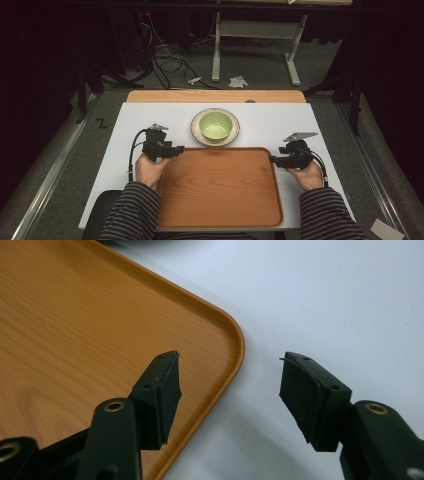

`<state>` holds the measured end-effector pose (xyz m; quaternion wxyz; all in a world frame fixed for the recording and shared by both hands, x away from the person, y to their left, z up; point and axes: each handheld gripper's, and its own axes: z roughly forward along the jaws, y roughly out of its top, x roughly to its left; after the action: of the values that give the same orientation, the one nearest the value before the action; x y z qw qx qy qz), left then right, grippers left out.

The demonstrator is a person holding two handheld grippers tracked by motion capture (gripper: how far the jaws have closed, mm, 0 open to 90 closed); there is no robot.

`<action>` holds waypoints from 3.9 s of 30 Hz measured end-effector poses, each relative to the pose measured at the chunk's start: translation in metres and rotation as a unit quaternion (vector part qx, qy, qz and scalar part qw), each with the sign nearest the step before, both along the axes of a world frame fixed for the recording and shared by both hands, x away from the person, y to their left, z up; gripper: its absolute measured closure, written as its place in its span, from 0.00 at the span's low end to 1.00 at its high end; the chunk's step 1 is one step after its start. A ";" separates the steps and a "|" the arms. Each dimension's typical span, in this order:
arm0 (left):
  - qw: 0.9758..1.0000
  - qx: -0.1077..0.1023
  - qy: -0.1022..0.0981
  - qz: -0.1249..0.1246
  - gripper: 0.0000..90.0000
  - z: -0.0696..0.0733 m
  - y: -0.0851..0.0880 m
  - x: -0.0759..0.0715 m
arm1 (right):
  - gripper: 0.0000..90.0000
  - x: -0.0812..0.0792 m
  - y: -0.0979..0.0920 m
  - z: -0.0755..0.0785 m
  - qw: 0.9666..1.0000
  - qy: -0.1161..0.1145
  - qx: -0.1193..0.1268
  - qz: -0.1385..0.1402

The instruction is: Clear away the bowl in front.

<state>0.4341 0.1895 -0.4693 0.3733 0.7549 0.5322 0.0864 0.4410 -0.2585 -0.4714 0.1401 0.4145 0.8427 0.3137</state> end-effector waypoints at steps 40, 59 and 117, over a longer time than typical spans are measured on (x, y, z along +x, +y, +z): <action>0.999 -0.003 -0.027 -0.041 0.44 0.012 -0.025 -0.009 | 0.48 0.002 0.004 -0.003 1.000 0.001 -0.011 0.010; 0.995 0.001 -0.024 -0.095 0.44 0.028 -0.036 -0.003 | 0.48 0.002 0.007 -0.004 1.000 0.009 -0.020 0.006; 0.988 0.107 0.016 -0.110 0.43 0.069 -0.091 0.076 | 0.48 0.001 0.008 -0.004 1.000 0.011 -0.003 0.017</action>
<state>0.5102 0.0985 -0.3999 0.2891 0.8457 0.4398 0.0887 0.4423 -0.2508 -0.4751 0.1263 0.4033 0.8521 0.3088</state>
